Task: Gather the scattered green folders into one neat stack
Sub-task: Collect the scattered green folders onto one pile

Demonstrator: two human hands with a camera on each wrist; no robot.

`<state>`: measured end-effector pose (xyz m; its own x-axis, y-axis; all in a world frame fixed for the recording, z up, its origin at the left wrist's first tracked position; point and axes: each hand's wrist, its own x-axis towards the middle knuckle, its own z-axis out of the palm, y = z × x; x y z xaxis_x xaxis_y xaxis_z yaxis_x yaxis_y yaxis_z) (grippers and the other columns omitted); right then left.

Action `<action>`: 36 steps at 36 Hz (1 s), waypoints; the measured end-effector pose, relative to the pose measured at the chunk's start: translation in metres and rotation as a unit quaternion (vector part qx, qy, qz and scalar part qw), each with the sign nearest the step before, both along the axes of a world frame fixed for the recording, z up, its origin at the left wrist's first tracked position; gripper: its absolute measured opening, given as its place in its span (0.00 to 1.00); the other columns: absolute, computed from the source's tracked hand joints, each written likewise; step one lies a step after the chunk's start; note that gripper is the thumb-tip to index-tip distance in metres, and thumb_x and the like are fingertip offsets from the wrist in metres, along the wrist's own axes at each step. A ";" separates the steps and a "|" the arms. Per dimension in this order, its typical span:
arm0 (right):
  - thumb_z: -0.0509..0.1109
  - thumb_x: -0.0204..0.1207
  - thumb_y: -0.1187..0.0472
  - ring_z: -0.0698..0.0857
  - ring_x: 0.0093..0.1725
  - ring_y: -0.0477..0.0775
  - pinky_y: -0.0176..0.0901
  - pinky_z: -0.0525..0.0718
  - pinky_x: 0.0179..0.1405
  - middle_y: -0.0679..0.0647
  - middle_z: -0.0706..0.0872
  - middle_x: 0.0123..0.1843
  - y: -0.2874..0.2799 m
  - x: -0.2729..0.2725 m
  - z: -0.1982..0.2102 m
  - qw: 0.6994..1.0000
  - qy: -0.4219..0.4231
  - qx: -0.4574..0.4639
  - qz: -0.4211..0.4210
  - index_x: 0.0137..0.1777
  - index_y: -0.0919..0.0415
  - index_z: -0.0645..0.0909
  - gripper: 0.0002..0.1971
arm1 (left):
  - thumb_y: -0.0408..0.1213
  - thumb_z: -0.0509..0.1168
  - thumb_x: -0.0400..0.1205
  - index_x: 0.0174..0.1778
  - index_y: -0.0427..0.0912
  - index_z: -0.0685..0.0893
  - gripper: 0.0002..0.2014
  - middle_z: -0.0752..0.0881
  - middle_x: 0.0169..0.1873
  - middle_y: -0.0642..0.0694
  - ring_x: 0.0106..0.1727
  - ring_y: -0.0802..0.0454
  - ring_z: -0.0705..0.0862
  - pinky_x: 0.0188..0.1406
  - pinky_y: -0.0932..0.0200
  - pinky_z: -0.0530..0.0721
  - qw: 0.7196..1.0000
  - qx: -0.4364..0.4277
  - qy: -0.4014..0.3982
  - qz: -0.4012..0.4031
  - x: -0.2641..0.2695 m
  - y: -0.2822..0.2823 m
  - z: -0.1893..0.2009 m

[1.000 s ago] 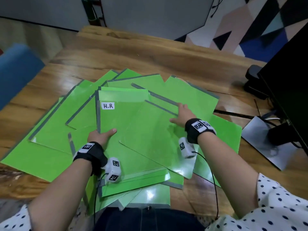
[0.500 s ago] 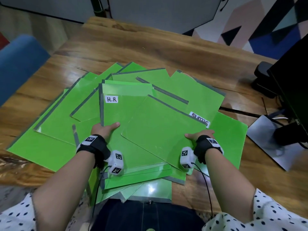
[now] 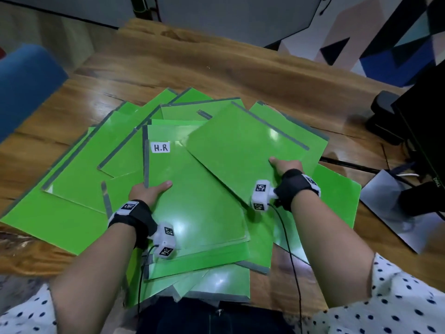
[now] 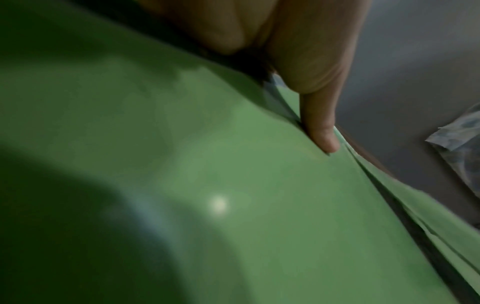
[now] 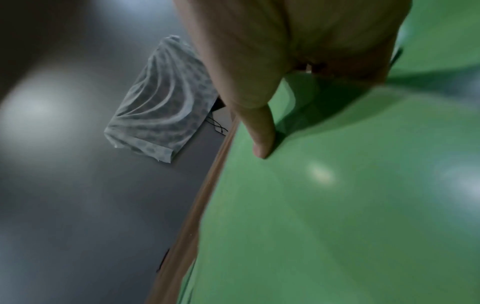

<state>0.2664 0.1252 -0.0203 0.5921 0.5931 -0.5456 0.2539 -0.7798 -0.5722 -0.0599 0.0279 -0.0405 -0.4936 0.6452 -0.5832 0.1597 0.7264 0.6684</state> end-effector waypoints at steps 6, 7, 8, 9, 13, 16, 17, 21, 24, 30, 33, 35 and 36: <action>0.81 0.60 0.41 0.86 0.54 0.64 0.55 0.84 0.60 0.61 0.85 0.54 0.019 -0.025 -0.010 0.996 -0.021 -0.019 0.081 0.60 0.70 0.79 0.37 | 0.53 0.77 0.68 0.70 0.23 0.72 0.45 0.85 0.49 0.31 0.34 0.44 0.80 0.36 0.53 0.81 0.999 0.036 0.020 0.024 0.000 -0.002 -0.015; 0.81 0.58 0.40 0.86 0.53 0.64 0.55 0.84 0.59 0.61 0.86 0.54 0.021 -0.025 -0.013 0.995 -0.034 -0.028 0.094 0.59 0.68 0.79 0.38 | 0.53 0.78 0.67 0.69 0.23 0.73 0.44 0.85 0.48 0.32 0.40 0.40 0.83 0.40 0.50 0.83 0.999 0.040 0.021 0.026 0.001 -0.002 -0.016; 0.81 0.54 0.38 0.86 0.51 0.64 0.56 0.84 0.58 0.60 0.87 0.54 0.025 -0.023 -0.021 0.992 -0.049 -0.038 0.109 0.57 0.66 0.79 0.39 | 0.53 0.78 0.67 0.68 0.23 0.74 0.44 0.85 0.43 0.34 0.40 0.40 0.83 0.40 0.49 0.83 0.998 0.043 0.022 0.029 0.001 -0.001 -0.018; 0.80 0.50 0.36 0.86 0.50 0.64 0.57 0.84 0.57 0.60 0.87 0.54 0.033 -0.018 -0.033 0.989 -0.061 -0.039 0.125 0.56 0.63 0.79 0.39 | 0.53 0.78 0.67 0.66 0.23 0.75 0.43 0.81 0.36 0.39 0.35 0.43 0.80 0.36 0.52 0.81 0.998 0.046 0.023 0.031 0.001 -0.001 -0.018; 0.80 0.50 0.41 0.86 0.51 0.64 0.53 0.85 0.55 0.61 0.86 0.55 0.033 -0.022 -0.025 0.981 -0.074 -0.064 0.167 0.63 0.63 0.79 0.42 | 0.53 0.78 0.67 0.66 0.24 0.76 0.42 0.82 0.40 0.36 0.40 0.41 0.81 0.42 0.51 0.82 0.998 0.045 0.025 0.032 0.003 -0.001 -0.017; 0.73 0.65 0.63 0.80 0.67 0.62 0.53 0.83 0.60 0.59 0.71 0.77 0.021 -0.029 -0.005 0.929 -0.119 -0.104 0.336 0.76 0.43 0.70 0.37 | 0.54 0.78 0.67 0.66 0.23 0.75 0.43 0.79 0.39 0.37 0.36 0.43 0.78 0.37 0.55 0.80 0.998 0.051 0.029 0.029 0.002 -0.001 -0.018; 0.69 0.64 0.67 0.78 0.70 0.62 0.57 0.83 0.61 0.58 0.66 0.80 0.019 -0.029 -0.004 0.902 -0.161 -0.110 0.386 0.76 0.36 0.65 0.41 | 0.54 0.78 0.67 0.65 0.23 0.75 0.42 0.76 0.36 0.41 0.31 0.47 0.73 0.32 0.57 0.76 0.998 0.055 0.034 0.027 0.002 -0.001 -0.020; 0.67 0.66 0.62 0.76 0.71 0.64 0.59 0.81 0.65 0.52 0.67 0.80 0.021 -0.028 -0.005 0.845 -0.236 -0.119 0.466 0.77 0.32 0.62 0.40 | 0.53 0.78 0.66 0.40 0.35 0.78 0.25 0.68 0.26 0.49 0.27 0.50 0.66 0.24 0.62 0.68 0.998 0.044 0.046 0.027 -0.001 0.000 -0.027; 0.69 0.69 0.64 0.77 0.71 0.59 0.52 0.79 0.68 0.48 0.67 0.80 0.026 -0.023 -0.011 0.882 -0.190 -0.117 0.416 0.77 0.36 0.65 0.38 | 0.54 0.79 0.65 0.27 0.44 0.64 0.28 0.66 0.25 0.49 0.26 0.51 0.64 0.24 0.62 0.65 0.997 0.052 0.053 0.026 -0.001 0.000 -0.031; 0.73 0.75 0.57 0.81 0.65 0.54 0.40 0.79 0.54 0.52 0.81 0.69 0.033 -0.020 -0.007 0.985 0.133 -0.058 0.095 0.73 0.58 0.75 0.26 | 0.54 0.78 0.66 0.27 0.43 0.65 0.28 0.65 0.25 0.49 0.25 0.52 0.63 0.24 0.62 0.63 0.996 0.048 0.068 0.009 -0.002 0.000 -0.033; 0.77 0.72 0.56 0.81 0.67 0.58 0.46 0.79 0.64 0.59 0.81 0.69 0.035 -0.020 0.002 0.991 0.131 0.017 0.003 0.76 0.66 0.71 0.34 | 0.54 0.77 0.67 0.52 0.30 0.80 0.31 0.80 0.33 0.40 0.29 0.49 0.72 0.26 0.60 0.74 0.999 0.015 0.040 -0.008 -0.002 -0.001 -0.026; 0.75 0.74 0.62 0.71 0.76 0.59 0.47 0.69 0.74 0.61 0.70 0.78 0.036 -0.014 0.012 0.987 0.090 0.135 -0.013 0.80 0.68 0.60 0.38 | 0.54 0.76 0.68 0.75 0.28 0.67 0.47 0.81 0.61 0.30 0.51 0.39 0.83 0.48 0.49 0.85 0.999 -0.012 0.017 -0.026 -0.001 0.000 -0.016; 0.75 0.74 0.63 0.68 0.78 0.59 0.48 0.65 0.77 0.61 0.67 0.80 0.036 -0.010 0.020 0.980 0.067 0.184 -0.011 0.81 0.68 0.59 0.38 | 0.54 0.76 0.69 0.78 0.29 0.61 0.50 0.76 0.69 0.30 0.62 0.36 0.80 0.59 0.46 0.82 0.999 -0.021 0.015 -0.031 -0.001 0.001 -0.011</action>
<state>0.2562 0.1615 -0.0008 0.5437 0.7531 -0.3706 0.1425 -0.5179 -0.8435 -0.0613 0.0288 -0.0513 -0.4711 0.6505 -0.5958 0.2249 0.7417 0.6319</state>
